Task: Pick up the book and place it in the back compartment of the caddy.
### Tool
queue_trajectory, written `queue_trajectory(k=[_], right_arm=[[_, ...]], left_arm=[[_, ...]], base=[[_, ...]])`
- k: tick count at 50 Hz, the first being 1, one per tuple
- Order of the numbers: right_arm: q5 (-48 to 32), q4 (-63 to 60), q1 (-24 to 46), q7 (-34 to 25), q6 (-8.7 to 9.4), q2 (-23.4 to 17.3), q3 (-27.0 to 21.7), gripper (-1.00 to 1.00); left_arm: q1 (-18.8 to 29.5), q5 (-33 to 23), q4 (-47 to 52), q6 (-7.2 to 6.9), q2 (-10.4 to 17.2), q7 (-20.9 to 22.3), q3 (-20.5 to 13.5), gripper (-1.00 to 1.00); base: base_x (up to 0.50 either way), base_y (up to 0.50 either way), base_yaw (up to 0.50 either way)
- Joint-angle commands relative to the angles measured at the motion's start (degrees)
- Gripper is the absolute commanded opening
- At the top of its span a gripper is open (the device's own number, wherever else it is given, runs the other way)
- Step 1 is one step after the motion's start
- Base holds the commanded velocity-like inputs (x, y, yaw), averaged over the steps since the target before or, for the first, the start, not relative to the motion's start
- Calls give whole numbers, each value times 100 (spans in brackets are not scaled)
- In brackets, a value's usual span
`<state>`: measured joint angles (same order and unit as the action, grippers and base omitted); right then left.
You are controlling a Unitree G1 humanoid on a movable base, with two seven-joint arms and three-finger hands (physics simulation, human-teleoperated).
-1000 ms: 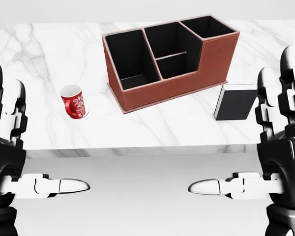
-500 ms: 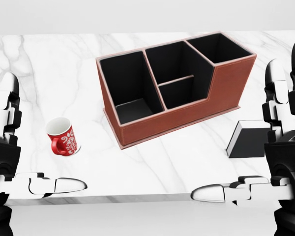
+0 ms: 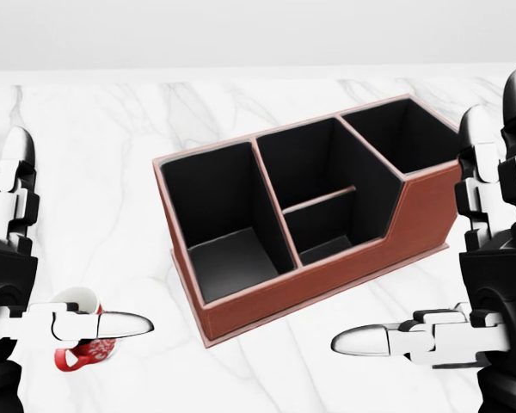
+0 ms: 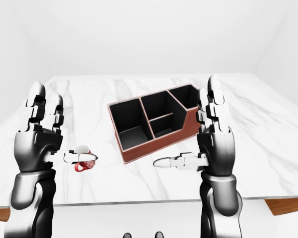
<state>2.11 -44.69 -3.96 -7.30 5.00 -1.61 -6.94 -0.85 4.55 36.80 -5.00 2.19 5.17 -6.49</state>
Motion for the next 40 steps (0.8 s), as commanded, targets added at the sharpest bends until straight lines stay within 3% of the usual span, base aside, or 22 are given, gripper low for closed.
queue_trajectory(k=[1, 14, 28, 40], right_arm=[[-17, 21, -3, -14, 0, 4, 12, 100], [-216, 103, -20, 24, 0, -32, 111, 100], [-320, 32, 48, 2, 0, -4, 92, 100], [-943, -328, 210, -222, 0, -292, -258, 100]], left_arm=[[0, -12, -32, 0, -5, 3, 14, 100], [-35, -26, -5, 0, -13, 6, 34, 100], [-36, -39, -74, 0, -17, 14, 38, 100], [-28, -42, -107, 0, -13, 9, 37, 100]], base=[[50, 0, 0], [50, 0, 0], [0, 0, 0], [0, 0, 0]])
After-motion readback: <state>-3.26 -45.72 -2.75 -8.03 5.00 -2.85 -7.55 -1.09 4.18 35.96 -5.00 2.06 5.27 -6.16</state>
